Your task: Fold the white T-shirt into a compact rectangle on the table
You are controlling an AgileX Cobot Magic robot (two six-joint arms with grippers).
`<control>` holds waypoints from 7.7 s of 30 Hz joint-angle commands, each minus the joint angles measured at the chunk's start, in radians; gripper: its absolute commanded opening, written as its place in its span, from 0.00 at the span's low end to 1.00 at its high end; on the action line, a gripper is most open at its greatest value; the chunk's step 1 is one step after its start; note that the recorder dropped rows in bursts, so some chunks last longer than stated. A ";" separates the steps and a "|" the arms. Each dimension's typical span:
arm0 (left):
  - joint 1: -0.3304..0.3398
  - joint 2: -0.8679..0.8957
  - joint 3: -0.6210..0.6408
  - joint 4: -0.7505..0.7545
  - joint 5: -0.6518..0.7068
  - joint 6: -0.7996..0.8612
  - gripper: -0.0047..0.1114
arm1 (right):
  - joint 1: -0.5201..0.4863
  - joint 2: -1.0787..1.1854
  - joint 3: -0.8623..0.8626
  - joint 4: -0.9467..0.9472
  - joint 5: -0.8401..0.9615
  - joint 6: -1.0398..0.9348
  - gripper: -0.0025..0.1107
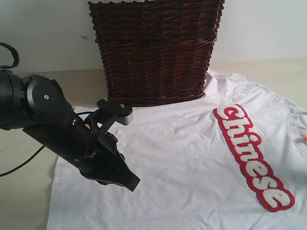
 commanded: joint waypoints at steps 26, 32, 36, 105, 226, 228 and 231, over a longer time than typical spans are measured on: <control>-0.005 -0.160 0.018 -0.022 -0.096 0.003 0.04 | 0.000 0.043 -0.044 0.168 -0.205 -0.086 0.02; -0.005 -0.159 0.031 -0.022 -0.128 0.003 0.04 | 0.000 0.091 -0.044 0.152 -0.162 -0.059 0.02; -0.005 -0.159 0.035 -0.019 -0.133 0.003 0.04 | -0.002 0.091 -0.044 0.079 -0.059 -0.023 0.02; -0.019 -0.424 0.037 0.805 0.153 0.430 0.94 | 0.197 -0.331 -0.122 1.015 -0.138 -0.801 0.30; 0.168 0.200 -0.099 0.490 0.143 0.571 0.94 | 0.197 -0.331 -0.122 1.006 -0.135 -0.834 0.30; 0.168 0.200 -0.099 0.490 0.136 0.571 0.94 | 0.197 -0.331 -0.122 1.006 -0.135 -0.834 0.30; 0.168 0.200 -0.099 0.490 0.122 0.571 0.90 | 0.197 -0.331 -0.122 1.006 -0.135 -0.834 0.30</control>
